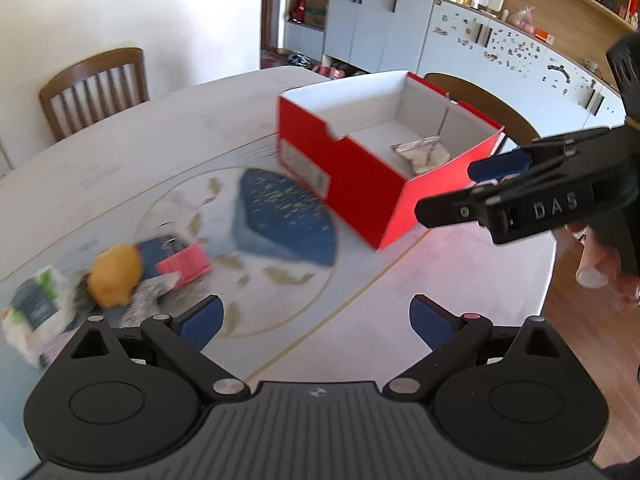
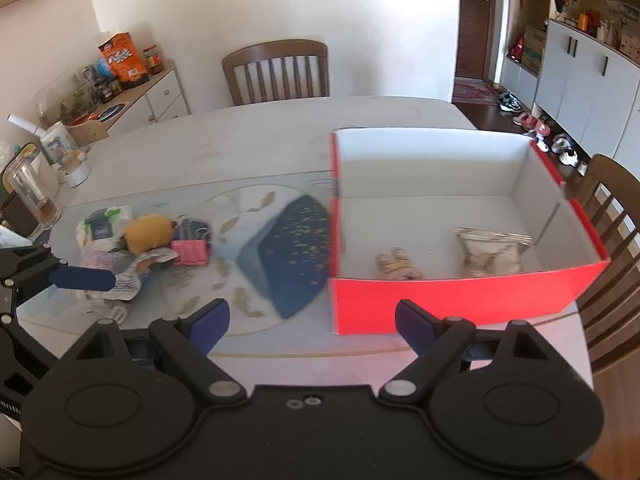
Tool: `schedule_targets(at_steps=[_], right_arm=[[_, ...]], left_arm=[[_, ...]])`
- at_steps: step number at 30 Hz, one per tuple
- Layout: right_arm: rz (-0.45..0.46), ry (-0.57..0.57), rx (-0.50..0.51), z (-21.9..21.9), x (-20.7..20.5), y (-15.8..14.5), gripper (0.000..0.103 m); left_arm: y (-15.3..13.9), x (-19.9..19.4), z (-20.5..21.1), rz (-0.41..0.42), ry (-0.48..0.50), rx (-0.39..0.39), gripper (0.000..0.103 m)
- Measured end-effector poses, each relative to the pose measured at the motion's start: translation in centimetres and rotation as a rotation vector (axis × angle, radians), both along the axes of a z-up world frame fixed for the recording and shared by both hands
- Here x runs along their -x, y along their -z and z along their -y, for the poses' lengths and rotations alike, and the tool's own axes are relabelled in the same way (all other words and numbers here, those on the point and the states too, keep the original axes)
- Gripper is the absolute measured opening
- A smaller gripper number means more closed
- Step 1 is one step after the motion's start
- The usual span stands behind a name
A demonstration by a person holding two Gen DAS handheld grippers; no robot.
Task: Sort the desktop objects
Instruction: 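Withdraw both tools from the box back over the table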
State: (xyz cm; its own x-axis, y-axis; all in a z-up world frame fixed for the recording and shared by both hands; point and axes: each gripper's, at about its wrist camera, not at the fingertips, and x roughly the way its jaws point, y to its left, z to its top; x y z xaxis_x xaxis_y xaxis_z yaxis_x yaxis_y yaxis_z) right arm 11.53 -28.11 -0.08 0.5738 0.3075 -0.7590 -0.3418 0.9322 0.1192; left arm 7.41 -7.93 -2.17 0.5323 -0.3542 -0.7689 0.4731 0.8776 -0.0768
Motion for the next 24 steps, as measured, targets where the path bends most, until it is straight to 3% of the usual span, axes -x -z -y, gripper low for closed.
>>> schedule_targets(at_steps=[10,24], right_arm=[[0.011,-0.052,0.008,-5.5,0.2,0.3,0.09],[0.023,-0.081,0.008,-11.7,-2.8,2.6,0.09]], left_arm=[[0.5,1.7,-6.6,0.067,-0.123,-0.04,0.1],[2.8,-0.9,-13.5,0.086,-0.337,-0.099,0.1]])
